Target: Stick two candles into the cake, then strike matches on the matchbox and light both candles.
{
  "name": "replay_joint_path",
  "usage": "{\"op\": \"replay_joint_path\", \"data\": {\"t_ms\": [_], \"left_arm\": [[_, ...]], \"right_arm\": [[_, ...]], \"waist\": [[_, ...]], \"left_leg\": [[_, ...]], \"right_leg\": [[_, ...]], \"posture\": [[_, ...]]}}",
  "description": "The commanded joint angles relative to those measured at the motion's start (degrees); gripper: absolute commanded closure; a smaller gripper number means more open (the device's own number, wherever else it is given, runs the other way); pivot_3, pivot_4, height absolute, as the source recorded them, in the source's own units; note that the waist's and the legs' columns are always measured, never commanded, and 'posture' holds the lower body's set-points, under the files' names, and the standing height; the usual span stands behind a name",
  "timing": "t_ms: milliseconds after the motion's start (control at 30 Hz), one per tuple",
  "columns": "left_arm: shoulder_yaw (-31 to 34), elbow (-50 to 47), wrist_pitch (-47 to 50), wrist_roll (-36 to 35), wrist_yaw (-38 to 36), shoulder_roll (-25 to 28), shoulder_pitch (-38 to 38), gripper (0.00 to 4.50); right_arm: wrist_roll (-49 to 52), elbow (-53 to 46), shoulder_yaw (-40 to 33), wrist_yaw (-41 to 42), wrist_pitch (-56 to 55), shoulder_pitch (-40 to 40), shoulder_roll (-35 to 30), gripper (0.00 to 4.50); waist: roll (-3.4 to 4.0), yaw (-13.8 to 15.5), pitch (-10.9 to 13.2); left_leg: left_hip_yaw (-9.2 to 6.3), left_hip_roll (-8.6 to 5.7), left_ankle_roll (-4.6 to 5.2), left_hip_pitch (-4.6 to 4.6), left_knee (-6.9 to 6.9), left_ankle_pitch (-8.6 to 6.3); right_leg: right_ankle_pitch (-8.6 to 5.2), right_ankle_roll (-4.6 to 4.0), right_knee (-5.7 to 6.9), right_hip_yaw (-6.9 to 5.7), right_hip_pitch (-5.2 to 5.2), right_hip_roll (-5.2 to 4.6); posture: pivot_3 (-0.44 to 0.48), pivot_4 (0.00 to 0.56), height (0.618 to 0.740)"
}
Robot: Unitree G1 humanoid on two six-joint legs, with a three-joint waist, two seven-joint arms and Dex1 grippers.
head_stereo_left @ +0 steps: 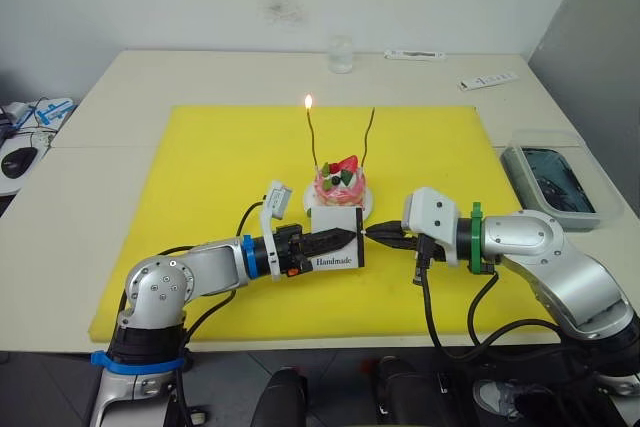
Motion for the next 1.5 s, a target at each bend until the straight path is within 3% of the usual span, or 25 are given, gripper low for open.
{"op": "replay_joint_path", "data": {"t_ms": [33,133,233,400,833,1133,1500], "left_arm": [[0.6,-1.7,-0.9,-1.3,-0.8,-0.8,-0.9,4.50],[1.6,-1.5,-1.7,-1.1,-0.7,-0.7,-1.5,4.50],[6.6,1.6,-3.1,-3.0,0.7,0.7,-4.4,4.50],[8.9,1.3,-1.8,-5.2,1.3,2.6,-3.8,4.50],[5.1,-3.7,-1.1,-3.3,-1.5,4.8,2.3,4.50],[0.8,-3.0,-3.0,1.0,-2.2,1.8,0.3,4.50],[1.0,-2.2,-2.4,0.4,-2.7,1.3,-0.9,4.50]], "right_arm": [[-0.1,-1.3,2.3,2.1,-0.4,0.3,0.1,4.45],[0.3,-2.8,3.2,4.6,-0.6,1.7,-1.5,4.45],[3.9,-7.3,1.7,9.1,0.9,4.6,-5.5,4.45],[6.1,-7.4,-1.4,9.6,2.0,4.3,-6.6,4.45],[7.5,-5.3,-6.5,6.8,3.8,1.0,-4.7,4.45],[4.0,-2.5,-3.5,1.7,4.9,-6.2,0.1,4.45],[-0.7,0.2,1.1,1.7,3.1,-6.8,1.2,4.45]], "waist": [[0.00,0.0,0.0],[0.00,0.0,0.0],[-0.01,0.1,0.0],[-0.01,-0.2,0.0],[-0.01,0.1,0.0],[-0.01,0.1,0.0],[-0.01,0.1,0.0]], "left_leg": [[0.00,0.00,0.00,0.00,0.00,0.00],[0.00,0.00,0.00,0.00,0.00,0.00],[-0.07,0.00,0.00,-0.03,-0.01,0.00],[-0.08,0.01,0.00,0.03,0.01,0.00],[-0.11,0.00,0.00,-0.01,0.01,0.00],[-0.12,0.01,0.00,-0.01,0.00,0.00],[-0.11,0.00,-0.01,-0.04,0.00,0.00]], "right_leg": [[0.00,0.00,0.00,0.00,0.00,0.00],[0.00,0.00,0.00,0.00,0.00,0.00],[-0.01,-0.02,-0.01,-0.08,0.00,0.00],[-0.01,-0.01,0.00,-0.11,0.05,-0.01],[-0.02,-0.04,-0.01,-0.14,0.03,-0.01],[-0.01,-0.04,0.01,-0.15,0.02,-0.01],[-0.01,-0.04,0.00,-0.14,0.00,-0.01]], "posture": [[0.000,0.150,0.740],[0.000,0.150,0.740],[0.000,0.150,0.740],[0.000,0.150,0.740],[0.000,0.150,0.740],[0.000,0.150,0.740],[0.000,0.150,0.740]]}}
